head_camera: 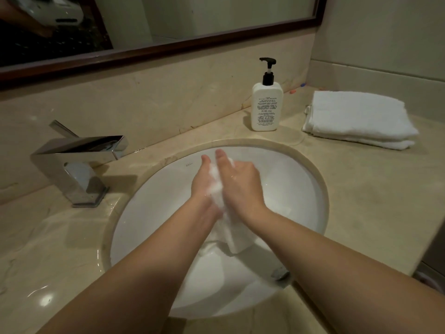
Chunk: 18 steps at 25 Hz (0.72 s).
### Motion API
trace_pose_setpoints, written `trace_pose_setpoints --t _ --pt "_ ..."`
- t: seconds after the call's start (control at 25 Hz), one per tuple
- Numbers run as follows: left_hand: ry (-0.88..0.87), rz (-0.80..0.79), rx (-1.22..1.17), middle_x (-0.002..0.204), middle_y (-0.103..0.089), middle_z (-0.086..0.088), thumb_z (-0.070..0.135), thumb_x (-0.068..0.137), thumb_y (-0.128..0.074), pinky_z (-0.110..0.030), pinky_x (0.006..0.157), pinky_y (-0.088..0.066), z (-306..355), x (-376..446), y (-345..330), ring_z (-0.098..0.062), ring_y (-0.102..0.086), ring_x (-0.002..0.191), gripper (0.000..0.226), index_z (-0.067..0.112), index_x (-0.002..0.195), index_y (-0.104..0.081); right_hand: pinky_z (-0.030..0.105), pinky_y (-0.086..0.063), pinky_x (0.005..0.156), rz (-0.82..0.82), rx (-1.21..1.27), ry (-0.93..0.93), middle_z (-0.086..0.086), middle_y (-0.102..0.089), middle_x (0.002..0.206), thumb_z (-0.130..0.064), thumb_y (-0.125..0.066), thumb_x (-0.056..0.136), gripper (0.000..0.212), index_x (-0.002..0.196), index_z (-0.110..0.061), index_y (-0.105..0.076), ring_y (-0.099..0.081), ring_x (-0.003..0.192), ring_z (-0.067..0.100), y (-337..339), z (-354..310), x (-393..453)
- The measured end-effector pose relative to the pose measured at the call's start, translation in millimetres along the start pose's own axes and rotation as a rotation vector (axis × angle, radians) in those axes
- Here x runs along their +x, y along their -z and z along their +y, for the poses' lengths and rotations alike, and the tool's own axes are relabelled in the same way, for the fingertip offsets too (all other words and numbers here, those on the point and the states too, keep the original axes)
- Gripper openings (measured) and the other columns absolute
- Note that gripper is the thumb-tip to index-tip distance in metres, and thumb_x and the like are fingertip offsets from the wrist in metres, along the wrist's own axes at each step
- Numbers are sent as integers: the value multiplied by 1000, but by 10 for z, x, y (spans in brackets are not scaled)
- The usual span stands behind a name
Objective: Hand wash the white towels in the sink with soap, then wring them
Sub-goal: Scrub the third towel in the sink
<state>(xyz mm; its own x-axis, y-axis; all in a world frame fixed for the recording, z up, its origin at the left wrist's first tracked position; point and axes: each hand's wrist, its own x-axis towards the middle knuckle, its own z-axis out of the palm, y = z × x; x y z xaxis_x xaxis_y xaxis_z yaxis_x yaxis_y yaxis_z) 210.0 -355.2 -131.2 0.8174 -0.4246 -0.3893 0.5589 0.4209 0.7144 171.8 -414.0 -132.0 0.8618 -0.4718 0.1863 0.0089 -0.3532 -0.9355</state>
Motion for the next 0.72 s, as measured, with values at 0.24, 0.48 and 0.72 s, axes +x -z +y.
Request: trace_pose_setpoints --t 0.24,0.48,0.72 --pt "26 28 117 94 -76 -14 73 94 -42 -29 70 -58 -45 -15 -26 -24 -74 78 73 7 104 -73 33 -33 59 161 -28 -115 1 -51 56 -54 -47 101 60 53 -18 -44 -54 64 27 104 7 251" --pt "-55 6 -12 64 -68 -6 69 100 -36 -23 60 -54 -36 20 122 -17 -69 59 68 12 77 -66 38 -41 59 50 -94 -12 6 -60 61 -58 -45 100 61 56 -17 -51 -60 68 31 -58 -66 90" --pt "-6 -20 -52 55 -63 -6 66 103 -29 -20 55 -51 -3 -42 66 -17 -66 49 78 11 61 -65 37 -40 58 -26 -62 27 4 -57 59 -57 -45 100 61 52 -18 -47 -59 65 30 -69 -19 -65"
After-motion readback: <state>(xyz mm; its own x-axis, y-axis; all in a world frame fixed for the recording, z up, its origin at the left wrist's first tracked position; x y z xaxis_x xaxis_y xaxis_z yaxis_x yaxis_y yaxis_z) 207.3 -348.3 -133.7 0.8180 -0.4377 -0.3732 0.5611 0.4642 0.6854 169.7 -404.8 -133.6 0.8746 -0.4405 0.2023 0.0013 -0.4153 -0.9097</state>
